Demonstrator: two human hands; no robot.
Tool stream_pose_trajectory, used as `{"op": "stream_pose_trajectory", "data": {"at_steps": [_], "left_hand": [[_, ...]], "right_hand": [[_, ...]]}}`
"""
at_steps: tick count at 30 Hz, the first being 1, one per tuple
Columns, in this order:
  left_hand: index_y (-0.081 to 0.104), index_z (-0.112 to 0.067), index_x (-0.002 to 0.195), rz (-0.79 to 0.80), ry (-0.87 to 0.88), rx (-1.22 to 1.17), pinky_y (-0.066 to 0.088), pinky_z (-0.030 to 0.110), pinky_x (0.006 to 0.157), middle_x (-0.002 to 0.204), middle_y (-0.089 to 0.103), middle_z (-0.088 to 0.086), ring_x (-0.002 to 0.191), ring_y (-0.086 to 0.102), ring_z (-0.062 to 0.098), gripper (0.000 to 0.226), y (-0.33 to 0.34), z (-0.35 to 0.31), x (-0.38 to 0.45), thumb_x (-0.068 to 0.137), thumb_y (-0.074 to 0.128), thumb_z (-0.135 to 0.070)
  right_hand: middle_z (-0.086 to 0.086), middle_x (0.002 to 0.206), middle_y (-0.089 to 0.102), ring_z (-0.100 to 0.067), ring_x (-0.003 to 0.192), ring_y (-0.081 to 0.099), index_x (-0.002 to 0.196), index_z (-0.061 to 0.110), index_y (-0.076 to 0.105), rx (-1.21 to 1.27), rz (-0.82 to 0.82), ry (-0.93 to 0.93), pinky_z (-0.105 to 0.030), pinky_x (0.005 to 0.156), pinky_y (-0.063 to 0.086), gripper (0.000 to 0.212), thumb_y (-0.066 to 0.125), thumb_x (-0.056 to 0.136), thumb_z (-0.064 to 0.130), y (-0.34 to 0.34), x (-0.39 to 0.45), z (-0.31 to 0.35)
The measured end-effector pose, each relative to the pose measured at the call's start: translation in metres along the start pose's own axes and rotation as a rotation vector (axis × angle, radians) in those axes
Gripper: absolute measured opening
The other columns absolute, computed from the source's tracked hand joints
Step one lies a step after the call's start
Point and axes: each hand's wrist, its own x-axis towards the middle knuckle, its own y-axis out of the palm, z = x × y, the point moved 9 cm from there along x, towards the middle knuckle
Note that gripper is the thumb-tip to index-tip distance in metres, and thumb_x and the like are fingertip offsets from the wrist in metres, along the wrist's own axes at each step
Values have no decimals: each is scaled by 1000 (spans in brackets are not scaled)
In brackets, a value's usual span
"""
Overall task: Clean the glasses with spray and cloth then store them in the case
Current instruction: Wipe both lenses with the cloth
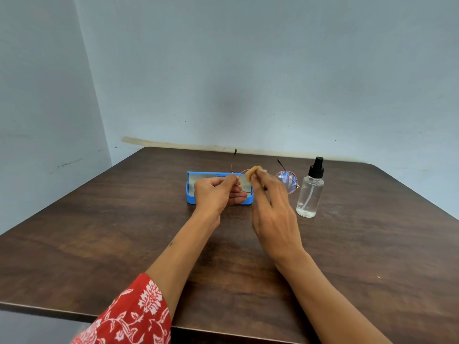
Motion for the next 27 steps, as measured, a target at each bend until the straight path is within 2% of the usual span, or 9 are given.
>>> {"op": "stream_pose_trajectory", "data": {"at_steps": [2,5,7,10,13,16,21,27], "left_hand": [[69,2,79,5,16,-2,56,23,51,55,66,5,51,66,14,13,-1,0,1,86,63,-7],[69,5,86,-10,21,0,55,24,51,63,69,9,54,67,14,14,-5,0,3,86,63,-8],[68,5,84,-20,4,12,56,24,52,60,66,9,52,67,15,13,-5,1,3,86,63,-8],[68,2,79,-8,-11,33,57,23,52,58,64,7,51,66,16,12,-2,1,1,85,65,-7],[68,0,73,6,6,24,57,24,52,57,65,8,50,66,15,15,-2,1,1,85,64,-6],[69,2,77,4,18,16,56,24,51,57,67,7,52,66,15,13,-3,0,2,85,63,-7],[66,0,71,3,-9,34,56,22,49,56,63,8,48,65,15,15,-1,2,0,85,63,-5],[68,-2,71,7,23,-1,54,23,48,52,66,4,49,65,14,16,-2,0,1,86,63,-6]], "right_hand": [[-19,116,61,-28,109,54,118,-7,60,57,9,-60,-30,88,48,35,42,87,-6,1,-1,10],[-18,112,63,-25,105,54,114,-7,62,97,13,-78,-30,85,52,33,39,91,-1,0,-1,14],[-20,113,62,-27,106,54,116,-8,60,58,-5,-17,-29,88,48,31,49,87,-7,0,-1,4],[-23,115,59,-32,107,55,119,-9,58,2,-4,25,-31,96,39,44,60,75,-15,1,-1,-5],[-21,113,61,-30,105,56,117,-8,60,35,10,-36,-29,90,45,37,49,81,-10,1,-2,6],[-17,110,63,-26,103,56,113,-6,63,81,28,-56,-28,85,49,36,41,85,-3,1,-2,11],[-22,114,60,-31,106,55,119,-8,58,27,-19,80,-29,94,39,41,59,78,-12,-3,-2,-9],[-17,111,62,-24,105,52,114,-6,63,104,47,-53,-27,87,47,38,41,83,-2,4,-3,13]]}}
